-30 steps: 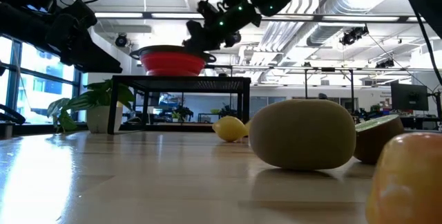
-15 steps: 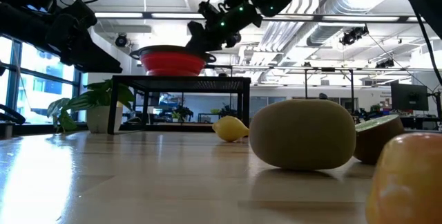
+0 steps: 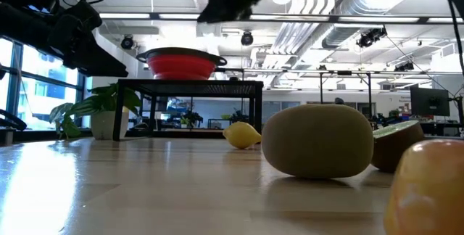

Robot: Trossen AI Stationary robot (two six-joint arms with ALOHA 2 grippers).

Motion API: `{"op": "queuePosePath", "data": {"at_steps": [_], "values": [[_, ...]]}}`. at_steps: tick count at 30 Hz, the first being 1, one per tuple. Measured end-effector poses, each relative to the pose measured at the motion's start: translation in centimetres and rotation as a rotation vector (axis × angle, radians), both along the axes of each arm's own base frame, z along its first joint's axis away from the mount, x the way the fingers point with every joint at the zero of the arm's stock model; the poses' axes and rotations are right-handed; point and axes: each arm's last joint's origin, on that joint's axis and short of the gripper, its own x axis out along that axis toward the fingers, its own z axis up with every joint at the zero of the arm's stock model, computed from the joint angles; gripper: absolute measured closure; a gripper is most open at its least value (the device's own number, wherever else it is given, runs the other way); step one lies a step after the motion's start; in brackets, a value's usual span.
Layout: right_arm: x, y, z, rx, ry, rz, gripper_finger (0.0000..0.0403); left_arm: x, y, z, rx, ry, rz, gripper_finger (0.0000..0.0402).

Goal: Pick & Place Fruit
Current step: Put the brown sliced kiwi into the red strainer bowl on the shelf

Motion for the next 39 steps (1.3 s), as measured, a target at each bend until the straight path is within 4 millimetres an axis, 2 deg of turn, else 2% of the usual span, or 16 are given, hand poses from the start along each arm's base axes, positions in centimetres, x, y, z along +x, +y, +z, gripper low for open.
{"op": "queuePosePath", "data": {"at_steps": [3, 7, 13, 21, 34, 39], "values": [[-1.1, 1.2, 1.4, -0.004, 0.028, -0.024, 0.0195, 0.0, 0.0, 0.0, 0.0, 0.0, 0.0, 0.0174], [-2.4, 2.5, 2.2, 0.016, 0.1, -0.043, 0.0235, 0.0, 0.0, 0.0, 0.0, 0.001, 0.0, 0.0174], [-2.7, 3.7, 1.5, 0.1, 0.181, 0.008, 0.0309, 0.0, 0.0, 0.0, 0.0, 0.0, 0.0, 0.0174], [-2.1, 5.0, 1.2, 0.1, 0.187, 0.041, 0.0393, 0.0, 0.0, 0.0, 0.0, 0.001, 0.0, 0.0174], [-1.5, 7.3, 1.4, 0.097, 0.17, 0.119, 0.0395, 0.0, 0.0, 0.0, 0.0, 0.0, 0.0, 0.0174], [-1.4, 7.9, 1.1, 0.23, 0.141, 0.189, 0.0396, 0.0, 0.0, 0.0, 0.0, 0.0, 0.0, 0.0174]]}}
